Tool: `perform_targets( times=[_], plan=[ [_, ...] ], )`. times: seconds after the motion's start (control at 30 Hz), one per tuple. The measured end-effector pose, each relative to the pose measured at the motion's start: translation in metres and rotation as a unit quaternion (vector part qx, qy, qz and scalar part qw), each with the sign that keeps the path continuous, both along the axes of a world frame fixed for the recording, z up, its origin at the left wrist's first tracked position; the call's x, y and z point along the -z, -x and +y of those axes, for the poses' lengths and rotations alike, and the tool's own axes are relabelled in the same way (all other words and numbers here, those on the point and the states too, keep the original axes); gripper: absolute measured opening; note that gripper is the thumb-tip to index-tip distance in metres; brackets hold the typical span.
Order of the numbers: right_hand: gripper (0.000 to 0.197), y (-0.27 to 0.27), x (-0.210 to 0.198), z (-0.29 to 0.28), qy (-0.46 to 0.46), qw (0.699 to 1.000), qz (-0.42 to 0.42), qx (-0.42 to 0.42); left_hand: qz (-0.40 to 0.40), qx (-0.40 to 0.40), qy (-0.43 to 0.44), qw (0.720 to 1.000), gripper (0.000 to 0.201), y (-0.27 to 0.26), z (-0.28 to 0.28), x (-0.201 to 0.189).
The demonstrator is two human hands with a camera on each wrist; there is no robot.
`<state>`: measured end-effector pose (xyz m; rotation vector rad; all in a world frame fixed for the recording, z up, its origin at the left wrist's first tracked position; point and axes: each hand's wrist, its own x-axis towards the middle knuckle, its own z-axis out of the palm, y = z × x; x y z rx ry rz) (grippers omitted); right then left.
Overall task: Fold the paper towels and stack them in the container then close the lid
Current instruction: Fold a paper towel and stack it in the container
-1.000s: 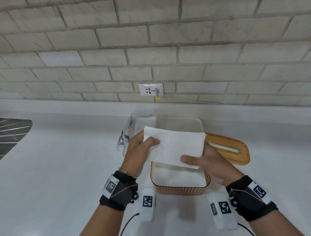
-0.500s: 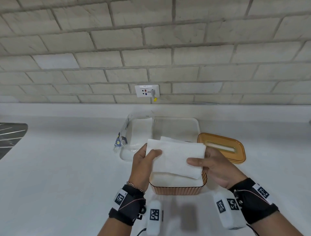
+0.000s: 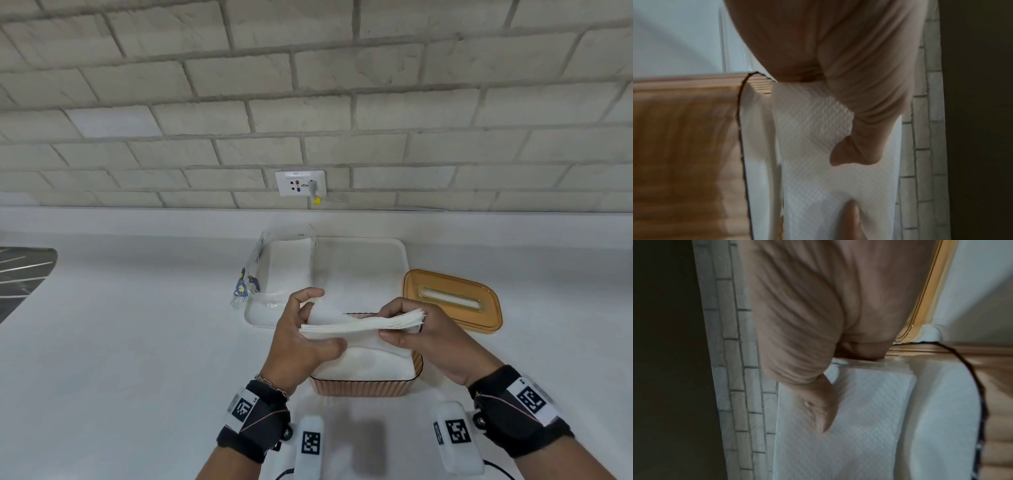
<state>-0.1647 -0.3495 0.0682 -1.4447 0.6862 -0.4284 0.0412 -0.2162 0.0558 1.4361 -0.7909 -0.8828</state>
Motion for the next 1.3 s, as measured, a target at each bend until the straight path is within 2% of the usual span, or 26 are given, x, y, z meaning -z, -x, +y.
perform_targets(
  times=[0.07,0.27,0.4,0.53,0.73,0.87,0.97,1.1,1.2,1.3],
  plan=[
    [0.018,0.000,0.002,0.002,0.012,1.000,0.005,0.005,-0.017,-0.018,0.001,1.000,0.078,0.002,0.000,0.002],
    [0.044,0.006,0.001,0.005,0.064,0.997,0.029,0.025,-0.074,-0.004,-0.022,0.997,0.040,0.002,0.003,0.006],
    [0.037,0.006,0.005,0.009,0.106,0.993,0.052,0.014,-0.099,0.013,-0.040,0.994,0.032,0.005,0.002,0.004],
    [0.030,0.002,0.001,0.011,0.128,0.991,0.031,0.021,-0.094,-0.001,-0.020,0.995,0.026,0.008,0.000,-0.001],
    [0.031,0.008,0.006,0.009,0.105,0.992,0.066,0.032,-0.087,-0.013,-0.032,0.996,0.041,0.006,-0.001,0.005],
    [0.025,0.008,0.006,0.008,0.084,0.991,0.083,0.057,-0.090,-0.026,-0.051,0.994,0.041,0.005,-0.002,0.008],
    [0.021,0.006,0.001,0.007,0.081,0.992,0.090,0.042,-0.091,-0.021,-0.060,0.994,0.042,0.004,-0.004,0.006],
    [0.025,0.005,-0.009,0.006,0.043,0.996,0.074,0.034,-0.111,-0.033,-0.091,0.989,0.049,-0.005,-0.005,0.003],
    [0.024,0.006,-0.009,0.003,0.027,0.994,0.092,0.053,-0.066,-0.048,-0.107,0.991,0.063,-0.012,-0.005,0.002],
    [0.025,0.006,-0.007,0.001,0.065,0.985,0.149,0.058,-0.119,-0.052,-0.149,0.980,0.071,-0.012,-0.003,0.001]
  ],
)
